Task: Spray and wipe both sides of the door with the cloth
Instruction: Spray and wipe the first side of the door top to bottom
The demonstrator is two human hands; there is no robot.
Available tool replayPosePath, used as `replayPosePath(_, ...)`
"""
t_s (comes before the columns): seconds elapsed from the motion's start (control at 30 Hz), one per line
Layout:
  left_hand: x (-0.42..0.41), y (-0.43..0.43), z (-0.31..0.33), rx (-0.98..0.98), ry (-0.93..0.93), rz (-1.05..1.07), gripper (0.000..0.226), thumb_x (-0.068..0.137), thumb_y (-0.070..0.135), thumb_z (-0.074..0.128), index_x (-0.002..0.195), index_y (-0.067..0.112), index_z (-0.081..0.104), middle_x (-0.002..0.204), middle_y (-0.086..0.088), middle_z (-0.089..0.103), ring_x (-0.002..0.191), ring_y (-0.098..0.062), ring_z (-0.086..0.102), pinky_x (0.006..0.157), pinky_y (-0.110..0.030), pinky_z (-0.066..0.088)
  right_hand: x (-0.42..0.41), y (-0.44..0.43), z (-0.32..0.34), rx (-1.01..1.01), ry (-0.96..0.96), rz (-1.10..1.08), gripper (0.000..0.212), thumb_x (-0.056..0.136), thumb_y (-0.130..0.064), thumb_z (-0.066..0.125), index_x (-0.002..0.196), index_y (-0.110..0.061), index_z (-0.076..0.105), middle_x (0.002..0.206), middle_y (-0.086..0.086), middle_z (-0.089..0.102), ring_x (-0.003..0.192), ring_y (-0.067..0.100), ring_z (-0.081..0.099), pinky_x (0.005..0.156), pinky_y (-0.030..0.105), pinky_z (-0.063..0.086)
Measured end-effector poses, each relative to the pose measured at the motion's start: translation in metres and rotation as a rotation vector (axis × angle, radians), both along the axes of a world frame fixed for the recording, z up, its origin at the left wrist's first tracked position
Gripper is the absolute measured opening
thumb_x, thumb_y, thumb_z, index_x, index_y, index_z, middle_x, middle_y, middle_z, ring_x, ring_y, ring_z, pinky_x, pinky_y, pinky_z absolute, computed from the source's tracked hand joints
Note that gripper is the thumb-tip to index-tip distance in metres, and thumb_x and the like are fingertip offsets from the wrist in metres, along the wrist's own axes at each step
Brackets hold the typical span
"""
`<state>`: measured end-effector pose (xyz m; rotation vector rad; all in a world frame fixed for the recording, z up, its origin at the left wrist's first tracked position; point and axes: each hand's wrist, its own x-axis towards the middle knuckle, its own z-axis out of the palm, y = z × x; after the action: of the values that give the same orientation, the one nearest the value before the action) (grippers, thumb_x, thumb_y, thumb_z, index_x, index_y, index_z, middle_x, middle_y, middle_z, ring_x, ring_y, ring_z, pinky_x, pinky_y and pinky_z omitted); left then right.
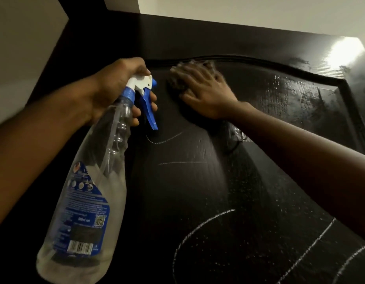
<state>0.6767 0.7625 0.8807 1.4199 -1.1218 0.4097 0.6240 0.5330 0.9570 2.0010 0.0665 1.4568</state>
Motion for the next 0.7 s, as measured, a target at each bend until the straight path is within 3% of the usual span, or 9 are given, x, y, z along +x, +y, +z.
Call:
replayPosePath(0.1, 0.009, 0.008, 0.000, 0.028, -0.013, -0.015, 0.048, 0.094, 0.045, 0.043, 0.097, 0.004, 0.067, 0.096, -0.017, 0.074, 0.039, -0.011, 0.054, 0.038, -0.022, 0.045, -0.010, -0.016, -0.009, -0.183, 0.109, -0.029, 0.067, 0.097, -0.053, 0.032, 0.160, -0.041, 0.014, 0.169, -0.009, 0.015, 0.153, 0.007, 0.001, 0.122, 0.042, 0.007)
replayPosePath(0.2, 0.016, 0.015, -0.001, 0.058, -0.007, -0.051, 0.048, 0.095, 0.045, 0.043, 0.092, 0.003, 0.066, 0.091, -0.016, 0.073, 0.039, -0.011, 0.054, 0.036, -0.022, 0.044, -0.024, -0.039, 0.007, 0.164, -0.198, 0.019, 0.063, 0.101, -0.046, 0.038, 0.160, -0.041, 0.017, 0.169, -0.008, 0.016, 0.156, 0.015, 0.007, 0.123, 0.051, 0.015)
replayPosePath(0.27, 0.020, 0.018, -0.003, 0.076, 0.003, -0.072, 0.047, 0.094, 0.046, 0.043, 0.090, 0.004, 0.066, 0.087, -0.015, 0.071, 0.039, -0.012, 0.054, 0.037, -0.022, 0.044, -0.022, -0.040, 0.013, 0.406, -0.349, 0.045, 0.061, 0.103, -0.047, 0.037, 0.160, -0.041, 0.015, 0.169, -0.009, 0.013, 0.156, 0.014, 0.004, 0.123, 0.054, 0.011)
replayPosePath(0.47, 0.033, 0.023, -0.007, 0.101, -0.003, -0.082, 0.050, 0.094, 0.047, 0.044, 0.091, 0.004, 0.068, 0.087, -0.015, 0.072, 0.041, -0.013, 0.054, 0.039, -0.022, 0.045, -0.008, -0.021, 0.009, 0.570, -0.412, 0.060, 0.063, 0.103, -0.050, 0.031, 0.161, -0.039, 0.009, 0.170, -0.009, 0.004, 0.156, 0.015, -0.005, 0.120, 0.059, 0.006)
replayPosePath(0.7, 0.048, 0.059, -0.009, 0.013, -0.009, -0.062, 0.045, 0.097, 0.046, 0.042, 0.082, 0.008, 0.062, 0.073, -0.009, 0.065, 0.035, -0.009, 0.050, 0.037, -0.020, 0.043, 0.032, 0.030, 0.009, 0.442, -0.341, 0.058, 0.064, 0.102, -0.053, 0.030, 0.161, -0.039, 0.009, 0.170, -0.009, 0.004, 0.156, 0.013, -0.006, 0.122, 0.056, 0.002)
